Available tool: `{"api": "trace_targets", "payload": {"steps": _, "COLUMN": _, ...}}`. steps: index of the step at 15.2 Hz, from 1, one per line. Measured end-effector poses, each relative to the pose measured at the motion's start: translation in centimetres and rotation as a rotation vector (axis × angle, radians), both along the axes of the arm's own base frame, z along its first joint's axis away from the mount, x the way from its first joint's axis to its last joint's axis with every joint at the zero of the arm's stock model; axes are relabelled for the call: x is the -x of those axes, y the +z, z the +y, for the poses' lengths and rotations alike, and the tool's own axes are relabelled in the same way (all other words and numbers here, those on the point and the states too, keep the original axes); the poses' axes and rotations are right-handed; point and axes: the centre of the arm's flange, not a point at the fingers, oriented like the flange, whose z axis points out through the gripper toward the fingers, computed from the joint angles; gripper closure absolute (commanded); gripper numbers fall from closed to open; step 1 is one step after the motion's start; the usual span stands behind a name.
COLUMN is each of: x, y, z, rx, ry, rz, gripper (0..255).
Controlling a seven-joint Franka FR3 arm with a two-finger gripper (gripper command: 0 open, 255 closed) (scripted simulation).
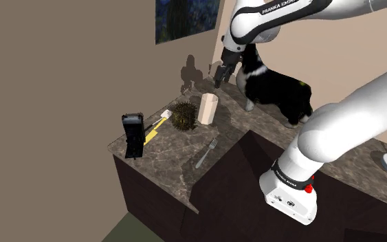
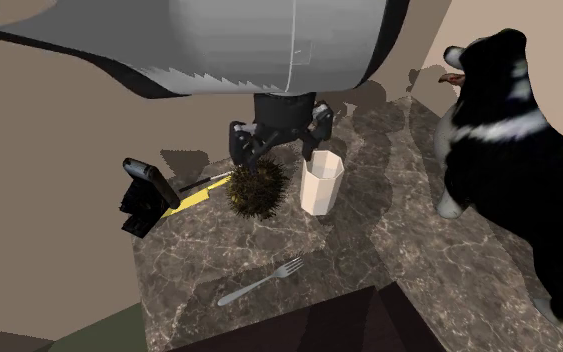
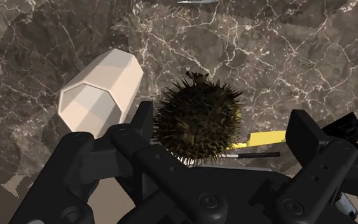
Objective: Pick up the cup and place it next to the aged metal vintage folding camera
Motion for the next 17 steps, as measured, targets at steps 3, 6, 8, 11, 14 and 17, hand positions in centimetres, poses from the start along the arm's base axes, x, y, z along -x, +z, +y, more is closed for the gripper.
{"api": "trace_targets", "payload": {"steps": 3, "x": -1.5, "y": -2.8, "z": -1.5, "rx": 0.003, "ry": 0.008, "rz": -0.007, "gripper": 0}}
{"api": "trace_targets", "payload": {"steps": 6, "x": -3.2, "y": -5.9, "z": -3.3, "rx": 0.006, "ry": 0.017, "rz": -0.014, "gripper": 0}}
{"api": "trace_targets", "payload": {"steps": 8, "x": -4.6, "y": -7.7, "z": -4.5, "rx": 0.008, "ry": 0.022, "rz": -0.018, "gripper": 0}}
{"api": "trace_targets", "payload": {"steps": 11, "x": -6.6, "y": -10.9, "z": -5.8, "rx": 0.012, "ry": 0.031, "rz": -0.025, "gripper": 0}}
{"api": "trace_targets", "payload": {"steps": 14, "x": -8.3, "y": -14.0, "z": -7.7, "rx": 0.016, "ry": 0.039, "rz": -0.032, "gripper": 0}}
{"api": "trace_targets", "payload": {"steps": 17, "x": -10.3, "y": -17.0, "z": -9.3, "rx": 0.02, "ry": 0.048, "rz": -0.038, "gripper": 0}}
